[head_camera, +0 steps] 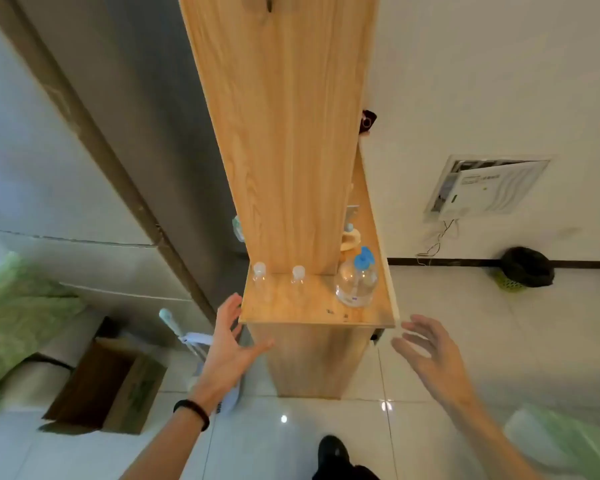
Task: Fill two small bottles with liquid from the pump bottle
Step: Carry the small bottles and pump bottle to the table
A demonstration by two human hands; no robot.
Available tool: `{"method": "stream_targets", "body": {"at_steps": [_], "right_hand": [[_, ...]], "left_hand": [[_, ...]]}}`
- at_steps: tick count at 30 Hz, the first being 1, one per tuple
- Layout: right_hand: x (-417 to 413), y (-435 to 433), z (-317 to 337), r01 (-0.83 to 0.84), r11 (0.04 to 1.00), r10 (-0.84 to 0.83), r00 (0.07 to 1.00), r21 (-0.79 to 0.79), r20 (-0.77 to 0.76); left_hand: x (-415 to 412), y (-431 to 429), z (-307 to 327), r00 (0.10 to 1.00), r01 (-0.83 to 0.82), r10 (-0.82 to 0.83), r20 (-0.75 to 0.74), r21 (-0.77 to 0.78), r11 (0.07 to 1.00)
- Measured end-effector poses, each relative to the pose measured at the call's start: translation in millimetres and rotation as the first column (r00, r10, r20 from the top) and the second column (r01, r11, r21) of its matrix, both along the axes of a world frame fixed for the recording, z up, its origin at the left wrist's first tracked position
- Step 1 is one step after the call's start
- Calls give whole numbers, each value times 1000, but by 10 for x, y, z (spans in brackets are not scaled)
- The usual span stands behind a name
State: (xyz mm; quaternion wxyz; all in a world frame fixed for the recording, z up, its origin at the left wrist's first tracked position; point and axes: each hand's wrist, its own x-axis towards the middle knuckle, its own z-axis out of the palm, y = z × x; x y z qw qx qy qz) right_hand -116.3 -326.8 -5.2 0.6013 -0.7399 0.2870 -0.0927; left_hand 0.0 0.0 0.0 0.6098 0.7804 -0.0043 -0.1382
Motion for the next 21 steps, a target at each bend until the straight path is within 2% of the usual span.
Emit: {"method": "stream_targets", "body": {"at_steps": [5, 12, 21], "right_hand": [[610, -176, -112, -153, 987, 154, 988, 56, -5], [1038, -214, -183, -339, 941, 339, 939, 18, -52], [1243, -142, -253, -341, 939, 337, 936, -31, -99]], "left_hand": [[532, -268, -43, 998, -60, 60, -11, 2, 998], [788, -448, -110, 999, 19, -19, -40, -8, 1000], [860, -626, -243, 985, 95, -105, -136, -74, 993]]}}
